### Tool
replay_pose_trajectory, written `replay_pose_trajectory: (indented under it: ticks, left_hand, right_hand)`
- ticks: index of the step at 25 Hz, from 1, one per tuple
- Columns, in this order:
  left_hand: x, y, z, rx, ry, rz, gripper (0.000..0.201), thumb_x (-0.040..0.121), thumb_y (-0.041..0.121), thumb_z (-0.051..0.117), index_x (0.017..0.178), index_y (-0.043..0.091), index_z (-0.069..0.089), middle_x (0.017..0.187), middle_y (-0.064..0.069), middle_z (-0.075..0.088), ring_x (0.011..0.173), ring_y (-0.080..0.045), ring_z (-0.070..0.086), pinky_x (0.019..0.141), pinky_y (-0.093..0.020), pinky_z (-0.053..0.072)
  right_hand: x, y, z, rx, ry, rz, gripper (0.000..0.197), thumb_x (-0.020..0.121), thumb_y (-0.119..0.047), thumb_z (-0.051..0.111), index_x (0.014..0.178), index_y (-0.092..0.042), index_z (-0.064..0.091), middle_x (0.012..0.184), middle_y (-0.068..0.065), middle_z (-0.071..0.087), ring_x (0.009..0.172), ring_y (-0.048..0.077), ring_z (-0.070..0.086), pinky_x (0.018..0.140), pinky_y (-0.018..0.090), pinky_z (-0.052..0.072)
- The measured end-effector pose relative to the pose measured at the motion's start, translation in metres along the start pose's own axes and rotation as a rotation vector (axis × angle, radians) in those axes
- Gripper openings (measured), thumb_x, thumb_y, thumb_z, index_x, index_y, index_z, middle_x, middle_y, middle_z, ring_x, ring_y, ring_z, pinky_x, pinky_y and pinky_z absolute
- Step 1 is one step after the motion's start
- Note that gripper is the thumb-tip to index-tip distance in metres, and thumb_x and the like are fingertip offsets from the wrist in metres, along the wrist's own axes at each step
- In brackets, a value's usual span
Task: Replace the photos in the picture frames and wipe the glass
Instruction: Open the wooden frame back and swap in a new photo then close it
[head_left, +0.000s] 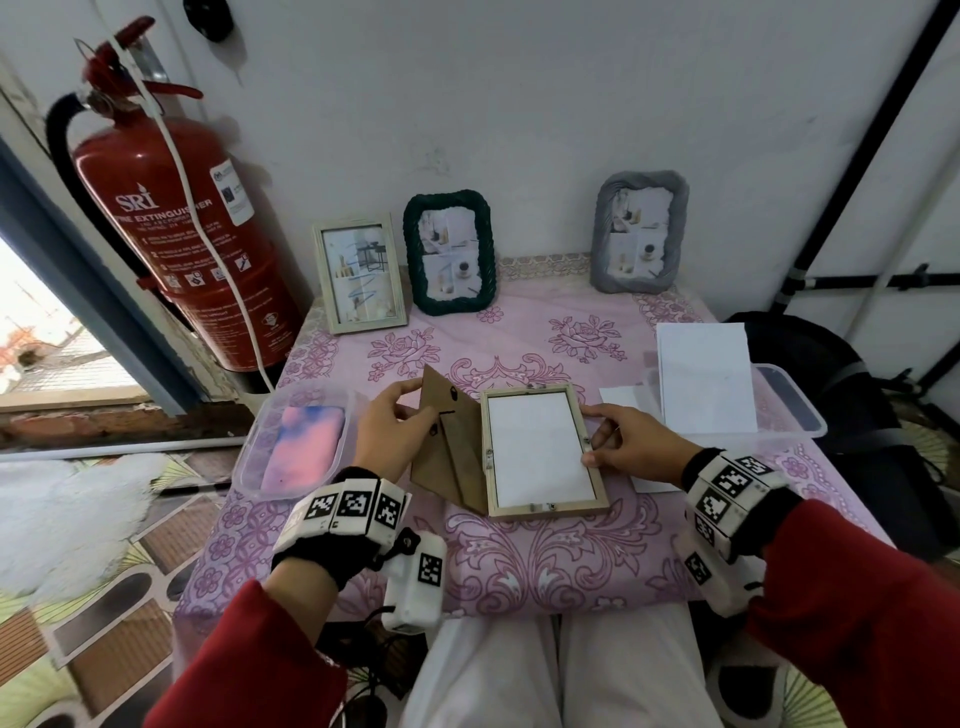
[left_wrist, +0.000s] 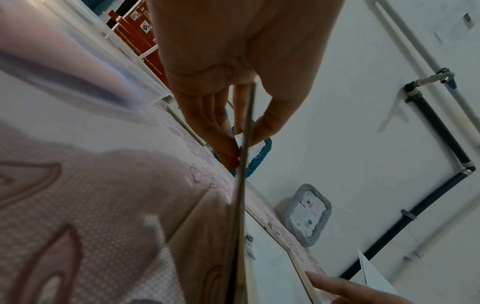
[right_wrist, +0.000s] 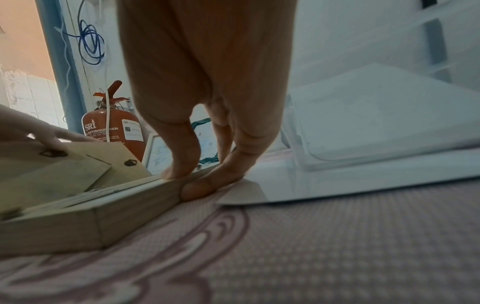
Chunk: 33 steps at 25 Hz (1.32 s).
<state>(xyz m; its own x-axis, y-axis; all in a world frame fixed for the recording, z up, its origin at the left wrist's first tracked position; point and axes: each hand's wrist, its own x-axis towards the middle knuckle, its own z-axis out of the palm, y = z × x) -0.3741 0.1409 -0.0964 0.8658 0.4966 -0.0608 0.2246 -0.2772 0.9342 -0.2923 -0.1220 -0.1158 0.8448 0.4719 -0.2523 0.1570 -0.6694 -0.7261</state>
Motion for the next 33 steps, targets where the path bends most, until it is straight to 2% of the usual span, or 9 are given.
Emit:
replay_pose_trajectory:
  ticks: [4,9,13,19,22,24,28,31,33]
  left_hand:
    - [-0.001,0.000,-0.002,-0.019,-0.021,0.068,0.042,0.085,0.005,0.060,0.125,0.017,0.057,0.072,-0.005,0.058,0.071,-0.015,0.055,0.067,-0.028,0.045]
    - [-0.002,0.001,-0.003,-0.074,0.107,0.140,0.039,0.087,0.006,0.059,0.125,0.013,0.055,0.077,-0.001,0.059,0.068,-0.012,0.054,0.063,-0.023,0.045]
    - [-0.008,0.003,0.007,-0.145,0.018,0.147,0.045,0.084,0.004,0.064,0.127,0.010,0.052,0.081,-0.003,0.060,0.070,-0.014,0.057,0.067,-0.029,0.051]
    - [-0.015,-0.004,0.038,-0.138,-0.078,0.074,0.052,0.080,0.002,0.068,0.129,0.006,0.051,0.086,-0.010,0.061,0.078,-0.023,0.060,0.077,-0.040,0.055]
    - [-0.018,-0.007,0.049,-0.105,-0.125,0.050,0.055,0.076,0.000,0.071,0.128,0.004,0.051,0.090,-0.014,0.062,0.078,-0.024,0.060,0.079,-0.042,0.056]
    - [-0.018,-0.008,0.053,-0.081,-0.144,0.038,0.058,0.074,-0.001,0.073,0.127,0.002,0.051,0.087,-0.011,0.061,0.073,-0.019,0.058,0.075,-0.034,0.056]
    - [-0.019,-0.009,0.059,0.061,-0.167,0.092,0.060,0.069,0.003,0.079,0.124,0.002,0.054,0.079,0.004,0.059,0.066,-0.002,0.053,0.057,-0.002,0.046]
    - [-0.019,-0.010,0.064,0.155,-0.168,0.108,0.065,0.068,0.010,0.081,0.127,0.003,0.053,0.092,-0.003,0.058,0.075,-0.010,0.052,0.059,0.000,0.041]
    - [-0.018,-0.011,0.067,0.240,-0.159,0.102,0.070,0.068,0.017,0.081,0.130,0.005,0.051,0.114,-0.011,0.052,0.091,-0.018,0.054,0.076,-0.010,0.045]
  right_hand:
    - [-0.002,-0.001,0.001,-0.013,0.006,-0.004,0.071,0.079,-0.011,0.072,0.140,-0.010,0.037,0.091,0.006,0.058,0.078,0.013,0.052,0.078,0.021,0.039]
    - [-0.005,-0.002,0.004,-0.026,0.024,-0.018,0.067,0.081,-0.010,0.069,0.140,-0.009,0.037,0.077,-0.004,0.053,0.066,0.001,0.048,0.067,0.014,0.039]
    - [-0.006,0.000,0.005,-0.014,0.038,-0.027,0.066,0.082,-0.010,0.069,0.140,-0.009,0.038,0.074,-0.007,0.054,0.065,0.000,0.048,0.075,0.019,0.039]
    - [-0.010,0.000,0.006,0.049,0.047,-0.025,0.066,0.081,-0.007,0.069,0.140,-0.010,0.039,0.073,-0.005,0.055,0.063,0.001,0.054,0.055,0.003,0.043]
    - [-0.011,0.000,0.006,0.063,0.047,-0.032,0.065,0.082,-0.007,0.068,0.140,-0.011,0.039,0.072,-0.005,0.056,0.064,0.002,0.056,0.063,0.008,0.046]
    - [-0.011,0.000,0.006,0.082,0.041,-0.034,0.064,0.082,-0.007,0.068,0.139,-0.012,0.039,0.071,-0.004,0.056,0.064,0.005,0.057,0.068,0.013,0.048]
    - [-0.011,0.001,0.006,0.085,0.038,-0.037,0.066,0.082,-0.009,0.068,0.141,-0.011,0.038,0.072,-0.005,0.056,0.067,0.004,0.056,0.075,0.019,0.048]
    - [-0.010,0.002,0.006,0.091,0.029,-0.035,0.068,0.081,-0.011,0.070,0.141,-0.011,0.036,0.073,-0.005,0.058,0.068,0.003,0.056,0.077,0.020,0.047]
    - [-0.010,0.002,0.006,0.091,0.025,-0.035,0.069,0.081,-0.011,0.070,0.141,-0.010,0.036,0.073,-0.005,0.059,0.068,0.002,0.055,0.074,0.017,0.046]
